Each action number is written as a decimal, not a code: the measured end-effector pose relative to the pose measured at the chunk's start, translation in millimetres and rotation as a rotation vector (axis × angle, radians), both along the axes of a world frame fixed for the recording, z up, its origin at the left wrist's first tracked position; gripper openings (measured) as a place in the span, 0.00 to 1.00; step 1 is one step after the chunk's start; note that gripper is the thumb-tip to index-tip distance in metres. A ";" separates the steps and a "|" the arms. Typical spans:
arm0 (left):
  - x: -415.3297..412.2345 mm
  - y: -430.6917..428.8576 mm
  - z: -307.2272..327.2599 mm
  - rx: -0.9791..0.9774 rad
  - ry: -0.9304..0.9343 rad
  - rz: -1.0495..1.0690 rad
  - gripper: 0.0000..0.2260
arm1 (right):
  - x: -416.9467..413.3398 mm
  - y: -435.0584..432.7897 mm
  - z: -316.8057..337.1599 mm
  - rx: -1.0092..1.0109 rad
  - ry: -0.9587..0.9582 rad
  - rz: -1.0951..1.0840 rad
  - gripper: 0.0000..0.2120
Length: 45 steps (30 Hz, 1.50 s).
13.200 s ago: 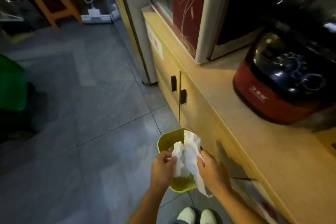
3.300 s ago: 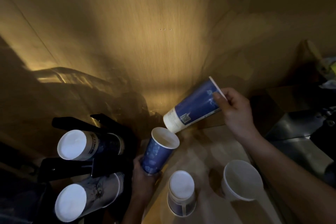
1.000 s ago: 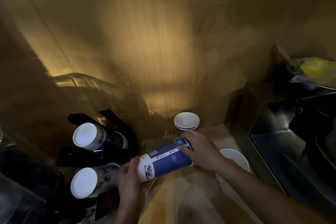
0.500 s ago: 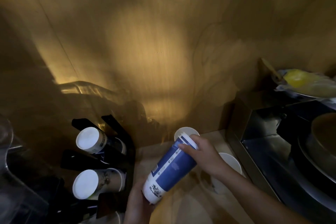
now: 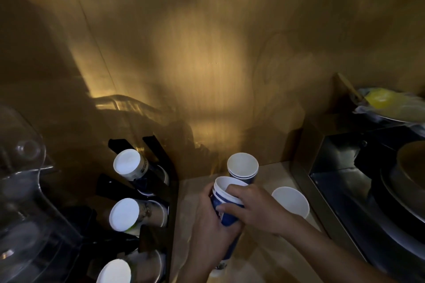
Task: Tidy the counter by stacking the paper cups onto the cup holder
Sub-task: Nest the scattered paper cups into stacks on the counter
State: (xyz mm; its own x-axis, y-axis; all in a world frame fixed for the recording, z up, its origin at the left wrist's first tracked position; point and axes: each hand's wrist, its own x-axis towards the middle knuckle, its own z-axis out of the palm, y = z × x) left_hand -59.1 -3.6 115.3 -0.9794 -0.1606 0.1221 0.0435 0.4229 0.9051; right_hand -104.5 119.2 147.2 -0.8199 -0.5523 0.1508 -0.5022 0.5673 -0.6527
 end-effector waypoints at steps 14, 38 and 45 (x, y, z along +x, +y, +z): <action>9.4 -9.1 -7.4 0.356 -0.034 -0.024 0.28 | -0.6 15.4 9.8 -0.147 -0.101 0.048 0.14; 7.4 -5.8 -38.6 0.382 -0.103 -0.052 0.35 | -20.4 77.2 12.5 -0.407 0.069 -0.647 0.09; 3.7 6.3 -40.7 0.407 -0.171 -0.086 0.36 | -11.0 123.4 6.4 -0.263 0.298 -0.848 0.08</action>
State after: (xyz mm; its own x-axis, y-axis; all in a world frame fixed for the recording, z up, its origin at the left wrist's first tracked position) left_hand -55.4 2.7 74.6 -0.9919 -0.0794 -0.0995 -0.1023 0.0325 0.9942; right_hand -115.5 242.5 153.6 -0.8406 0.2941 0.4548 -0.1557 0.6730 -0.7230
